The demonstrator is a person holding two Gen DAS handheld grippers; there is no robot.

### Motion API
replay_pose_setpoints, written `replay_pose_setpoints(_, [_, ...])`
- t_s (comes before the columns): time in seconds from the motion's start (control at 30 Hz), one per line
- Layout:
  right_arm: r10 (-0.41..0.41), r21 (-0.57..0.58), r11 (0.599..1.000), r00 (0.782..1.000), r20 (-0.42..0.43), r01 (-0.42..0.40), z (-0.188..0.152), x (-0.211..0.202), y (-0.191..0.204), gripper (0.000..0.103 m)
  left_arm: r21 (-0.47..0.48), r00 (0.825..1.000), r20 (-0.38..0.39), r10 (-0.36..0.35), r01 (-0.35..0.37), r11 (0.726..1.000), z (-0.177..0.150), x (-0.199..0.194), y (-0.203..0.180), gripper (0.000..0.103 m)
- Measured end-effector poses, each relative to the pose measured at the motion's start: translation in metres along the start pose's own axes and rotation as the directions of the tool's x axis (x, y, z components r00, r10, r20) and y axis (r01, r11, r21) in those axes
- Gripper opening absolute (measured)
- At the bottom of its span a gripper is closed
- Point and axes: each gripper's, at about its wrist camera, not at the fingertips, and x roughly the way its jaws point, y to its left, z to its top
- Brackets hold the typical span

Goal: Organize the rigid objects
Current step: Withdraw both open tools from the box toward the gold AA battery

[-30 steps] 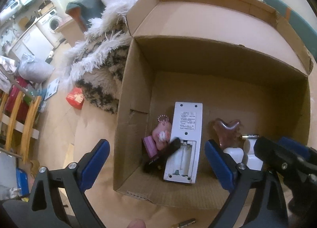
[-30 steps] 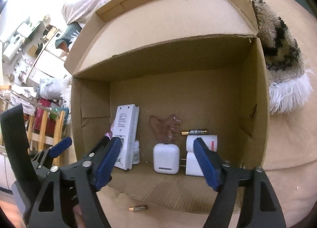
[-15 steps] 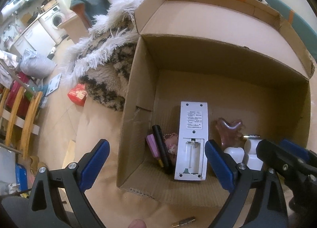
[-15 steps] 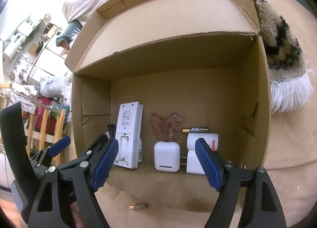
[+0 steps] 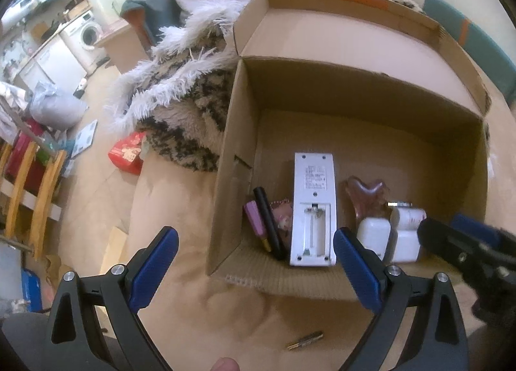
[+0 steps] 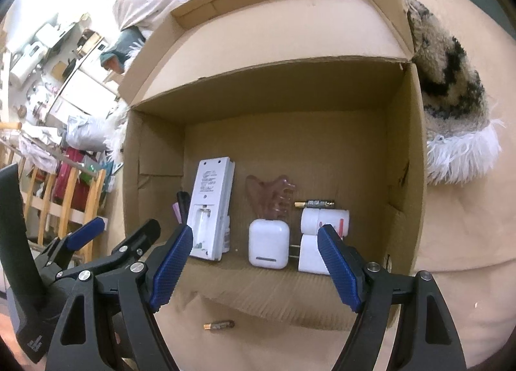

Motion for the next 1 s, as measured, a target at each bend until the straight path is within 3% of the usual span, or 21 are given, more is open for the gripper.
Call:
replay_pose_setpoints(0.23, [0.015, 0.005, 1.000, 1.000, -0.007, -0.015, -0.016, -0.008, -0.002, 0.084, -0.002, 0.999, 0.000, -0.040, 0.040, 0.999, -0.017, -0.010, 0.004, 0.096])
replay_pose_setpoints(0.57, [-0.029, -0.034, 0.999, 1.000, 0.005, 0.029, -0.039, -0.020, 0.001, 0.084, 0.000, 0.998, -0.018, -0.057, 0.057, 0.998, -0.043, -0.012, 0.009, 0.096])
replay_pose_setpoints(1.0, [-0.059, 0.006, 0.998, 0.997, -0.055, 0.059, -0.070, -0.014, -0.014, 0.084, -0.019, 0.993, -0.080, -0.091, 0.090, 0.996, -0.072, 0.002, 0.012, 0.096])
